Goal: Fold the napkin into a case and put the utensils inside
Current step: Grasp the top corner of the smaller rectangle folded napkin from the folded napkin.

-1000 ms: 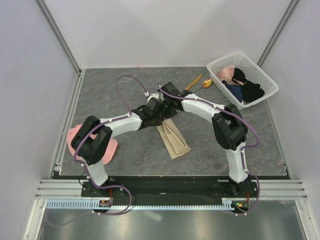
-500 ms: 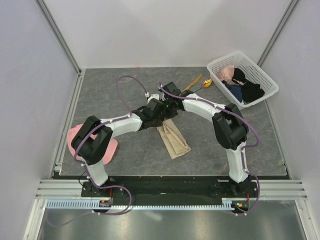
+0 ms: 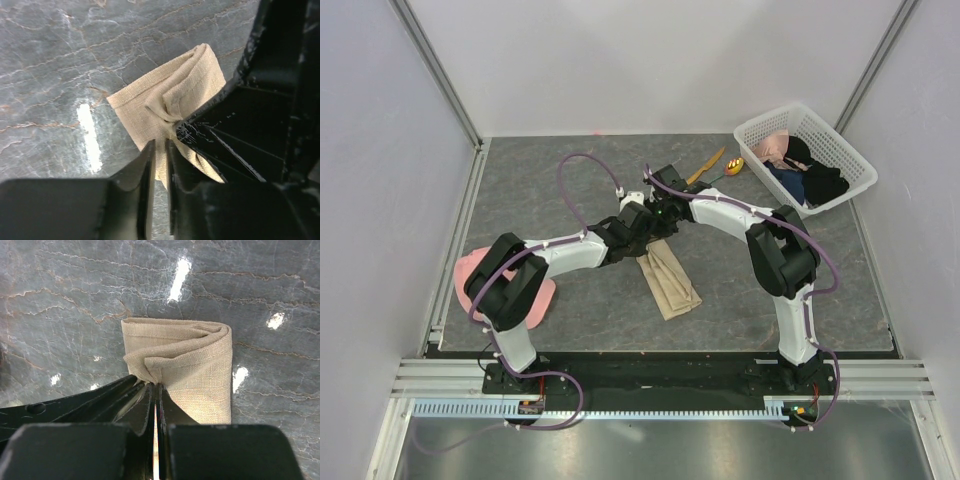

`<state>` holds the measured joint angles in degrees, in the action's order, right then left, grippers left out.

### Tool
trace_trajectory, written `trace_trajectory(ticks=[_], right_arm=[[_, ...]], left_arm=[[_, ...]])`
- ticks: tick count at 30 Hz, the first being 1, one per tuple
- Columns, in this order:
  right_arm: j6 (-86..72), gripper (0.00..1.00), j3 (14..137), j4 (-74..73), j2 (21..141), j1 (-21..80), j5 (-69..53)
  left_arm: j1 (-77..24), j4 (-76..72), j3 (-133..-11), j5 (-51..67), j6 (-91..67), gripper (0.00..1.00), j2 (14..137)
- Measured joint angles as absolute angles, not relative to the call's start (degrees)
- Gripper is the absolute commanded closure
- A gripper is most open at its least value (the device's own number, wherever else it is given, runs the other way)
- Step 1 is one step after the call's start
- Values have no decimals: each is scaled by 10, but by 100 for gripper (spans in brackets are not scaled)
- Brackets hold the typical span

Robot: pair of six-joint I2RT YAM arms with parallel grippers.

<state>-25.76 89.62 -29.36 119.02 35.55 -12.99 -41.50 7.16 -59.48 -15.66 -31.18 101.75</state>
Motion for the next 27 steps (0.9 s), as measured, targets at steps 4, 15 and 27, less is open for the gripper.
trace_trajectory(ticks=[4, 15, 27], right_arm=[[-259, 100, 894, -291, 1190, 355, -132], [-262, 100, 860, -281, 1159, 350, -142], [-246, 100, 816, -277, 1140, 347, -174]], left_arm=[[-415, 71, -595, -165, -310, 94, 1018], [-405, 83, -592, -158, -351, 98, 992], [-363, 79, -575, -103, -402, 98, 984]])
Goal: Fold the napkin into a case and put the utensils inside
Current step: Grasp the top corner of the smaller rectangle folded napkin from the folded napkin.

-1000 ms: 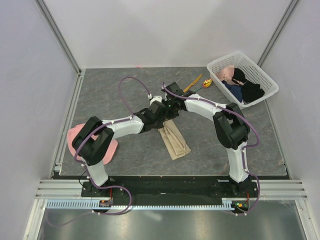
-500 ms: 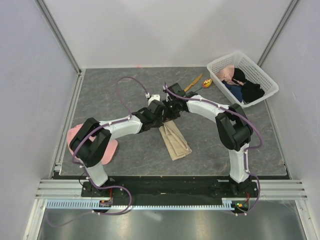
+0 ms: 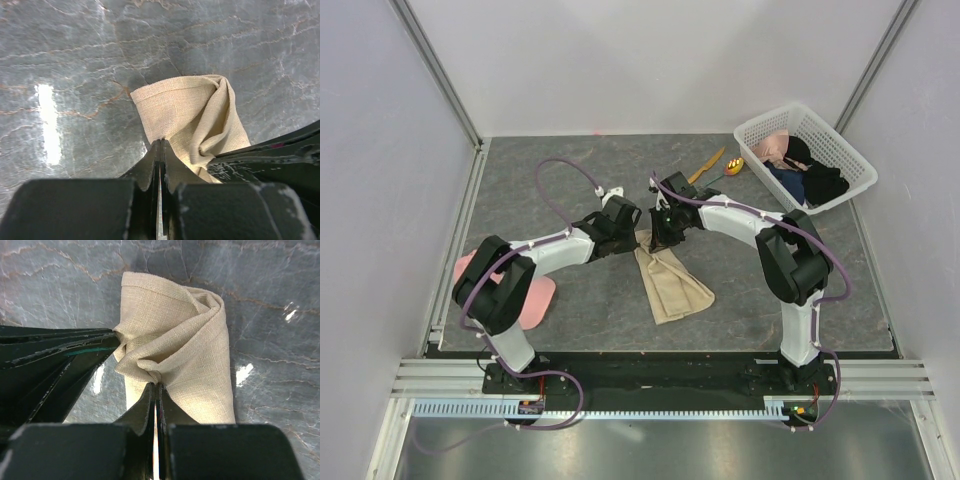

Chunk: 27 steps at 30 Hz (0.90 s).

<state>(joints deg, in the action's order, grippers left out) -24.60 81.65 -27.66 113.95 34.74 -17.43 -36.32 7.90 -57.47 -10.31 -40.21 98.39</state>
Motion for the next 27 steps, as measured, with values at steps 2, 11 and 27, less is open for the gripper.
trace_trajectory(ticks=[2, 11, 27], right_arm=[[-246, 100, 813, -277, 1140, 348, -178], [-246, 100, 842, -294, 1163, 362, -177], [-268, 100, 907, -364, 1205, 382, -129]], left_arm=[[-363, 75, -573, -97, -403, 98, 984], [-361, 51, -550, -69, -405, 98, 963], [-361, 44, -543, -59, -399, 98, 952]])
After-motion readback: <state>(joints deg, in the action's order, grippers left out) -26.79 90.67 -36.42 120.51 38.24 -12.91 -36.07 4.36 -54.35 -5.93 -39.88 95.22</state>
